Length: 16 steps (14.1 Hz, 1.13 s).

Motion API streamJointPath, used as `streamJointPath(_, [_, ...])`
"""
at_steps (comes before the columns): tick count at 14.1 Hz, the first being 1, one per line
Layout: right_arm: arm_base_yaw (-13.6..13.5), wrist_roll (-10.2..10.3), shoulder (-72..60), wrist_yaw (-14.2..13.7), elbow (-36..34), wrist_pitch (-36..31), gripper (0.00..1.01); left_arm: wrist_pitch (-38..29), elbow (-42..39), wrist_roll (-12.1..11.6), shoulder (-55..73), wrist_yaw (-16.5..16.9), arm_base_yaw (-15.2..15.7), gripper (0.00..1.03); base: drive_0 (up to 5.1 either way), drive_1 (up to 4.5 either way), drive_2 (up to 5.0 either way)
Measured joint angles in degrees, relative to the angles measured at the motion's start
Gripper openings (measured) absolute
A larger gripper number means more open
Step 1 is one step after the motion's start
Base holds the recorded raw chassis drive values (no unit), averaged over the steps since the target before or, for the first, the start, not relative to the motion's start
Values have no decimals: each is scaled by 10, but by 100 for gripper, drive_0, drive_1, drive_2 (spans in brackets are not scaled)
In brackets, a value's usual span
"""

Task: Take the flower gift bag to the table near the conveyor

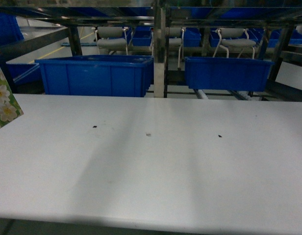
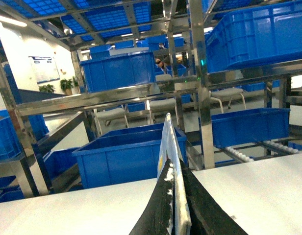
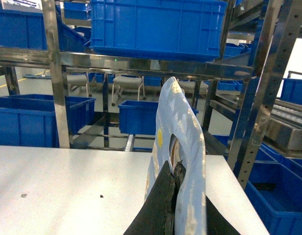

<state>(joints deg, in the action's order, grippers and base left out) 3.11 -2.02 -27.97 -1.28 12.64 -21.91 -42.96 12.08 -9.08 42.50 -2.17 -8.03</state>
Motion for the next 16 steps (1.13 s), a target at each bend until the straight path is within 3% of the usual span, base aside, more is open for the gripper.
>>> streamJointPath(10, [0,0,0,0,0,1,2,0,0,0,0,0,0,2,-120,422,-342])
streamJointPath(14, [0,0,-2,2,0,1,2,-2,-1,0,1,-3,1,2,-4,37,-46])
streamJointPath(16, [0,0,1,2,0,0,2,0,-1,0,1,-2,1,2,-315,429,-160])
